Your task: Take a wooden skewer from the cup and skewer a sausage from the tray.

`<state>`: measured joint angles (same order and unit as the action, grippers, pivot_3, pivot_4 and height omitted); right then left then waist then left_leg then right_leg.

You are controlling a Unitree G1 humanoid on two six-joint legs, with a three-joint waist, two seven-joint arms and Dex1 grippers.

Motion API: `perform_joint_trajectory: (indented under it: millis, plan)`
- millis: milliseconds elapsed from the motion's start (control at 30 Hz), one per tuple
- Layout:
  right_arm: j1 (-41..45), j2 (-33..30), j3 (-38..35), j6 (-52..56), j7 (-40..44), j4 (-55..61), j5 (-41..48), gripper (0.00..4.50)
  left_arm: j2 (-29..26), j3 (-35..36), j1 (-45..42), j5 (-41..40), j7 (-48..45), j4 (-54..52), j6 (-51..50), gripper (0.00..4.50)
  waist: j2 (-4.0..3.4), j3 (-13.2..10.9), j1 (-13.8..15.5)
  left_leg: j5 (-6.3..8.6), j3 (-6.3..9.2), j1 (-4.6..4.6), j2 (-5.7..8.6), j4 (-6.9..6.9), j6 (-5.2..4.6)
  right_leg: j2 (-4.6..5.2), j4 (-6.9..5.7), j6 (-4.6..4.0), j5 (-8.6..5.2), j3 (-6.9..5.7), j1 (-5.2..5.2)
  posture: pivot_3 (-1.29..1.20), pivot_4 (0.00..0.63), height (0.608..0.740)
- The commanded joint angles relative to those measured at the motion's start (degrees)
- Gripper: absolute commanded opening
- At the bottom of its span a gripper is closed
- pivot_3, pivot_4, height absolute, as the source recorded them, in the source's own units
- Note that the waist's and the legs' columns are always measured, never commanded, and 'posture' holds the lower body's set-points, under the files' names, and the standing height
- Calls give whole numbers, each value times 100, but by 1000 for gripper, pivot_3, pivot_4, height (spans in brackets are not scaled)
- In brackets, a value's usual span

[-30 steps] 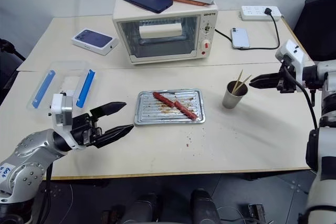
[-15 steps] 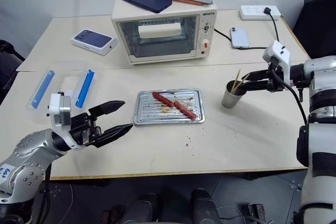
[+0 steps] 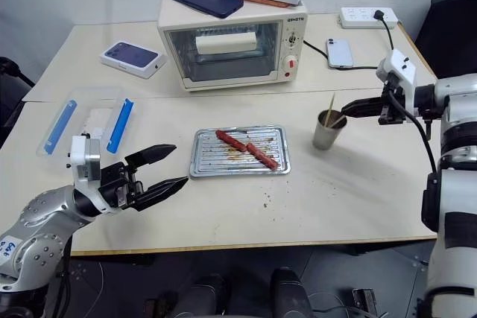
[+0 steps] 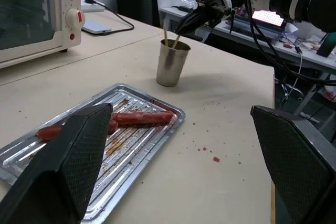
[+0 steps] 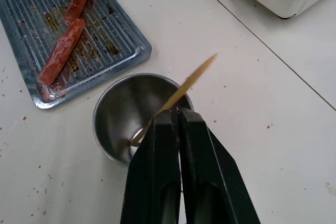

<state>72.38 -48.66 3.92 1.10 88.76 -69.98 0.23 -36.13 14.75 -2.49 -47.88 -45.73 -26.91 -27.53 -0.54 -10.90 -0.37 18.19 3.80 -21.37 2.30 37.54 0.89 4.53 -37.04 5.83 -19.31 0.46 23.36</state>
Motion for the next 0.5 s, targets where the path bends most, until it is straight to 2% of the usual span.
perform_joint_trajectory:
  millis: [33, 167, 367, 500]
  plan:
    - [304, -230, 58, 113, 369, 124, 149, 25, 46, 66, -9, 16, -2, -119, 128, 4500, 0, 0, -1, 0, -1, -1, 0, 0, 0, 0, -1, 0, 0, 0, 2, 0, 150, 740]
    - [416, -579, 495, 521, 374, 432, 605, 25, 94, 19, -43, 54, -52, -16, 171, 4500, 0, 0, 13, 0, -3, -5, 0, 0, 0, 1, -3, 0, 0, 1, 7, 0, 150, 740]
    - [404, -1407, 1338, 1399, 374, 1383, 1801, 25, 71, -80, -54, 141, -259, 225, 141, 4500, 0, 0, 26, 1, -1, -11, 1, 2, 0, 2, -1, 0, 0, 2, 12, 0, 150, 740]
    - [495, -2084, 1553, 2626, 374, 2254, 2952, 25, 63, -129, -7, 209, -460, 423, 185, 4500, 0, 0, 29, 2, -2, -13, 0, 0, 0, 1, 1, 0, 0, 3, 13, 0, 150, 740]
